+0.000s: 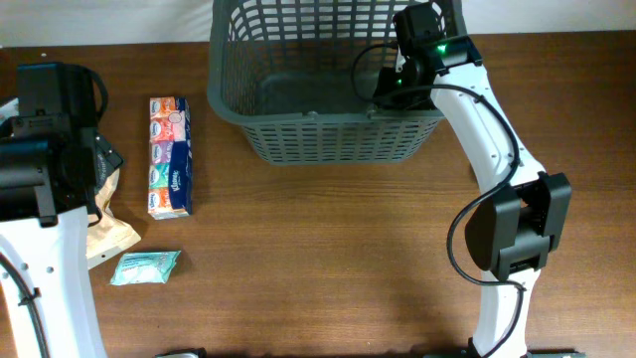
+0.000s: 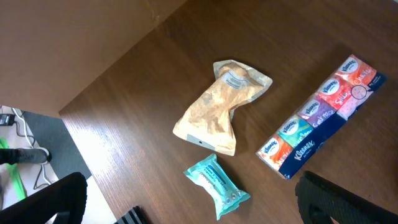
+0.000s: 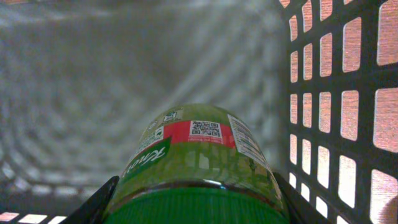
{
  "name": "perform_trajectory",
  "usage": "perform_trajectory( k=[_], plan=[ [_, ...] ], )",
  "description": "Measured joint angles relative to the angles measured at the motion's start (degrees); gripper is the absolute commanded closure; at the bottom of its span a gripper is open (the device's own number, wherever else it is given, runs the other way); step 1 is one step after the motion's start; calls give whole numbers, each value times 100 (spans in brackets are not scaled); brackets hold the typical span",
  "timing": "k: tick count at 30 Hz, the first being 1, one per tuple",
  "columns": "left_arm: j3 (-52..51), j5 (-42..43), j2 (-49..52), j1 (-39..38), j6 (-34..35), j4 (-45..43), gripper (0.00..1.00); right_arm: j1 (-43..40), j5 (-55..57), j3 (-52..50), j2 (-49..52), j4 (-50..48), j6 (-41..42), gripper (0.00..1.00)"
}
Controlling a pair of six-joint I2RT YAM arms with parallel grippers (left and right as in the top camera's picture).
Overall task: Pack container
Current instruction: 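Carry the jar with the right gripper over the gray basket, then lower the jar into the basket and open the right gripper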
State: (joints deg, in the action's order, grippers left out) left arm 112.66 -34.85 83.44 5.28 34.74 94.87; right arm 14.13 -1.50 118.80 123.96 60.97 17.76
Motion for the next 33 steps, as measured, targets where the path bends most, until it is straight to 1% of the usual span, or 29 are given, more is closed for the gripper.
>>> perform_trajectory(
  k=[12,17,18,19,20,23,24,25,26,28,29,33],
  plan=[
    [0,0,0,0,0,0,0,0,-90,0,20,-90,92,71],
    [0,0,0,0,0,2,1,0,-118,0,195,-74,160,71],
    [0,0,0,0,0,0,0,0,-127,0,238,-61,168,70],
    [0,0,0,0,0,0,0,0,-133,0,273,-55,173,65],
    [0,0,0,0,0,0,0,0,-136,0,297,-55,175,58],
    [0,0,0,0,0,2,0,0,-136,0,341,-57,181,43],
    [0,0,0,0,0,0,1,0,-138,0,341,-57,184,31],
    [0,0,0,0,0,0,0,0,-138,0,341,-57,168,25],
    [0,0,0,0,0,0,0,0,-142,0,341,-55,177,21],
    [0,0,0,0,0,0,0,0,-155,0,341,-55,162,16],
    [0,0,0,0,0,2,0,0,-157,0,341,-55,173,11],
    [0,0,0,0,0,0,0,0,-157,0,341,-55,186,10]
  ],
)
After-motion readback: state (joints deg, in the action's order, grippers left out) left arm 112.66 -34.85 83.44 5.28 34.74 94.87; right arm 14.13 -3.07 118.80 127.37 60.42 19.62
